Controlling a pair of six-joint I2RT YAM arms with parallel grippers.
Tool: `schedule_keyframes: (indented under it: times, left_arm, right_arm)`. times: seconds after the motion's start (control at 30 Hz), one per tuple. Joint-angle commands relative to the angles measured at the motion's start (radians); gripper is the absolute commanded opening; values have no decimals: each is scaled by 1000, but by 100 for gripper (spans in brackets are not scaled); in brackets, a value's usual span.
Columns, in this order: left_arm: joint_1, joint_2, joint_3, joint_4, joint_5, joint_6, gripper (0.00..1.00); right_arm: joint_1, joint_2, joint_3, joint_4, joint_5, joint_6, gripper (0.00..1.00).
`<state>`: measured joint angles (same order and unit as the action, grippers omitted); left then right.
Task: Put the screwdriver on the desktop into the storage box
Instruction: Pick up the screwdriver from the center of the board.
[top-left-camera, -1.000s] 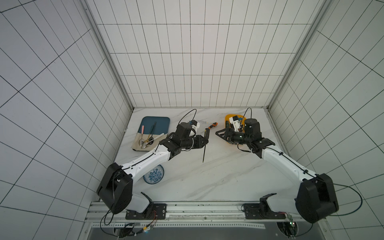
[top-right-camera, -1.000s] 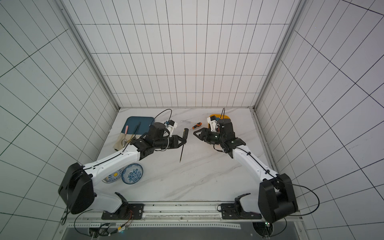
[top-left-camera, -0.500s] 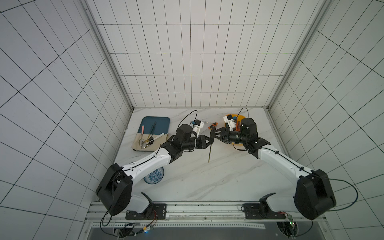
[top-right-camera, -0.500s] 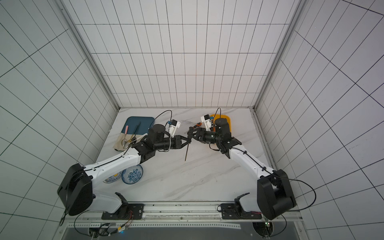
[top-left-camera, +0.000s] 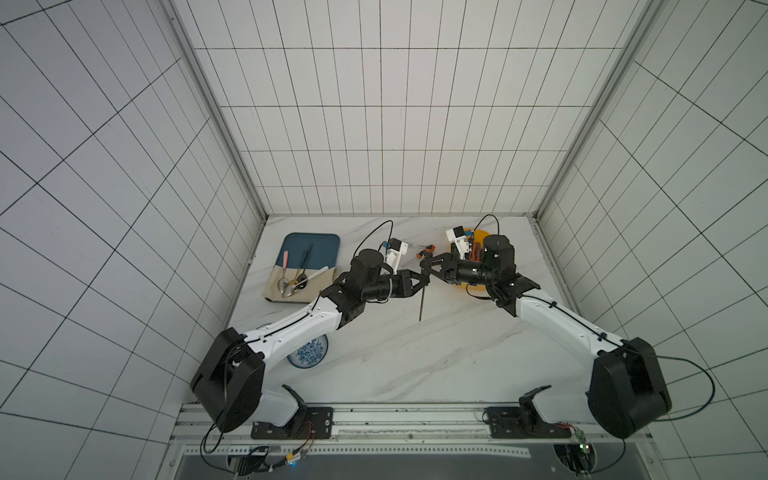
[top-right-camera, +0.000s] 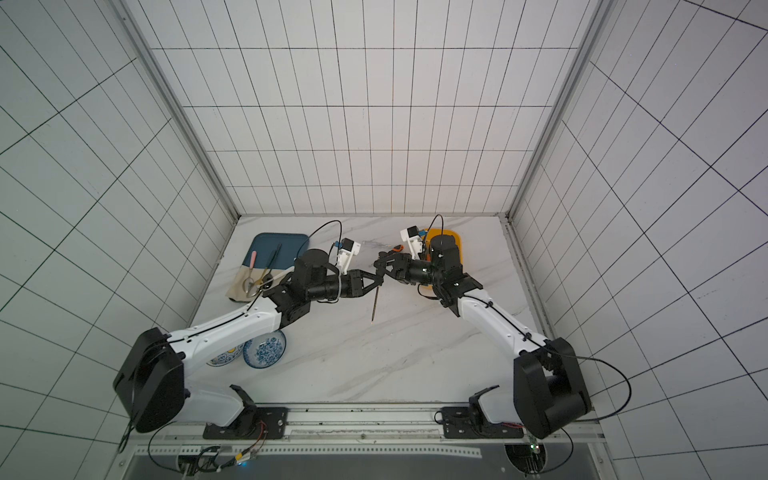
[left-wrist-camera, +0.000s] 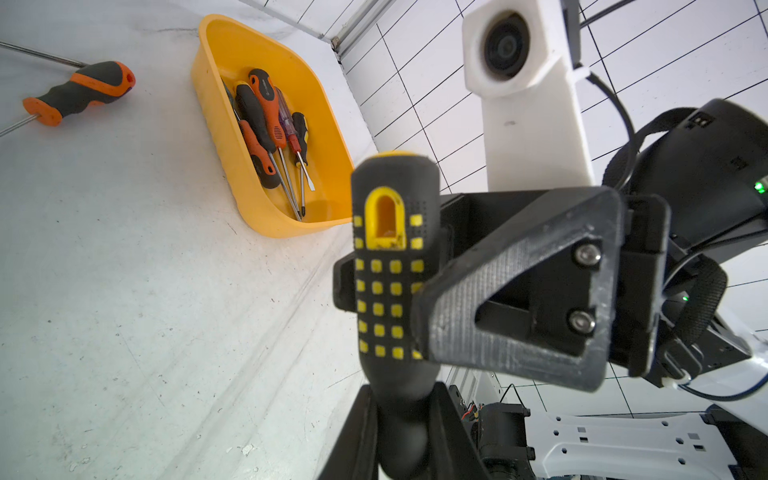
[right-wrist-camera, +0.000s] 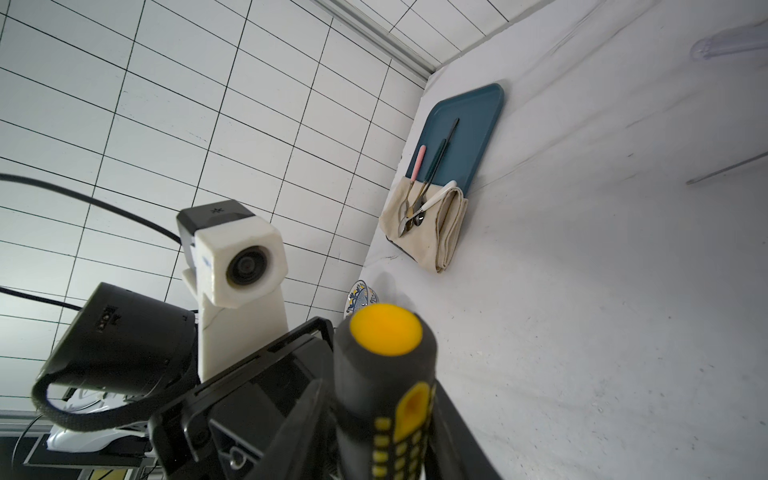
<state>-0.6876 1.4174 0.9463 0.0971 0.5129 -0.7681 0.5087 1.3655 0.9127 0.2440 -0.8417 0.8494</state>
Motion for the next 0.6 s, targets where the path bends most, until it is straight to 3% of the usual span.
schedule_keyframes:
  times: [0.0,0.23,0.33,0.4,0.57]
  left_arm:
    - [-6,-23,-9,43,15,-3,0]
    - [-5,-26,-12,37,5,-10,0]
    - [-4,-29,-12,8,-21,-13,30]
    - [-3,-35,-12,-24,-43,-10,44]
    - [3,-79,-7,-164,-138,4,56]
  right_arm:
    - [15,8,1,47,-25,4,35]
    - [16,3,-11,57,-16,4,19]
    - [13,-4,3,6,10,-19,18]
    - [9,-8,26,-67,36,-58,17]
    - [-46,-2,74,-210,90,-113,16]
